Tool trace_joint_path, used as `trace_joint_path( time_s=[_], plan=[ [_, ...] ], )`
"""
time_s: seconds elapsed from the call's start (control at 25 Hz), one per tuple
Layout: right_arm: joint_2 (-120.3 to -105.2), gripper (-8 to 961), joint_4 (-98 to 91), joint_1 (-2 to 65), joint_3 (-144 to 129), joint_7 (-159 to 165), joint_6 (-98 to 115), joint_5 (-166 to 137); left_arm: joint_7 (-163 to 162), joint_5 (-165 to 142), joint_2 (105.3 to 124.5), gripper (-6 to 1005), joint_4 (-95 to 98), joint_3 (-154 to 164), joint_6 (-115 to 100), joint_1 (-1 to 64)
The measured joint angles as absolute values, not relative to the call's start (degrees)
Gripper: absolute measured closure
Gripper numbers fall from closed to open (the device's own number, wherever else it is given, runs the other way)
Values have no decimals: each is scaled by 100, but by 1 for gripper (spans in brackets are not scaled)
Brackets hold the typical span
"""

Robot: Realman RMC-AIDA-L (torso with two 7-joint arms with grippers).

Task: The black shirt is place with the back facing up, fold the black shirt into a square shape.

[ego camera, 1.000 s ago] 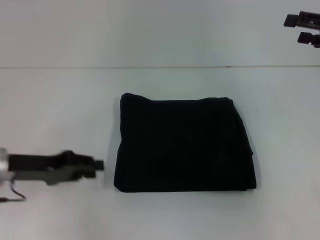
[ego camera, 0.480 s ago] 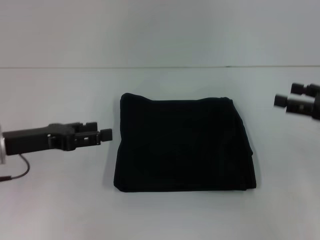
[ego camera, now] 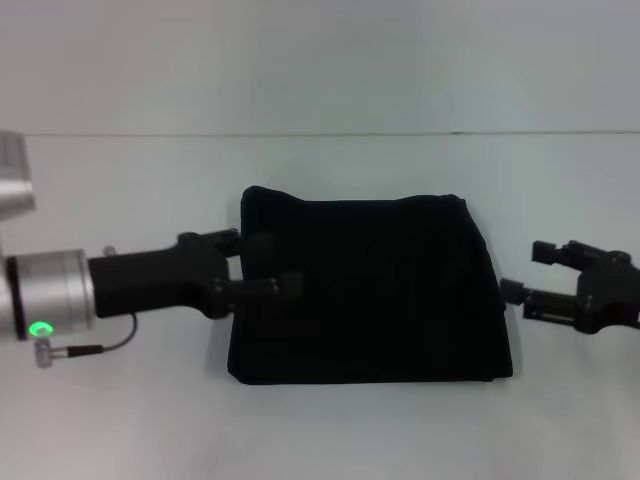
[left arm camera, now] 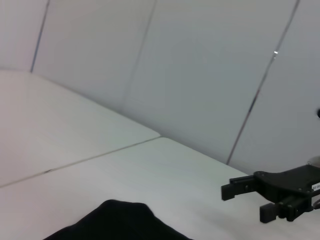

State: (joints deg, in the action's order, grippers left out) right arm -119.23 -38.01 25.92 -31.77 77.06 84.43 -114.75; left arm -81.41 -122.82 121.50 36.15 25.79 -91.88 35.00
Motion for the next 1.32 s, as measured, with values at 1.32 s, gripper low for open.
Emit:
trace_joint_path(
  time_s=[1.32],
  plan=[
    [-11944,56,-2707,2647,-3437,5637,8620,-11368,-6202,-12270,12352,186,2544,2509,-8410,3433]
  ],
)
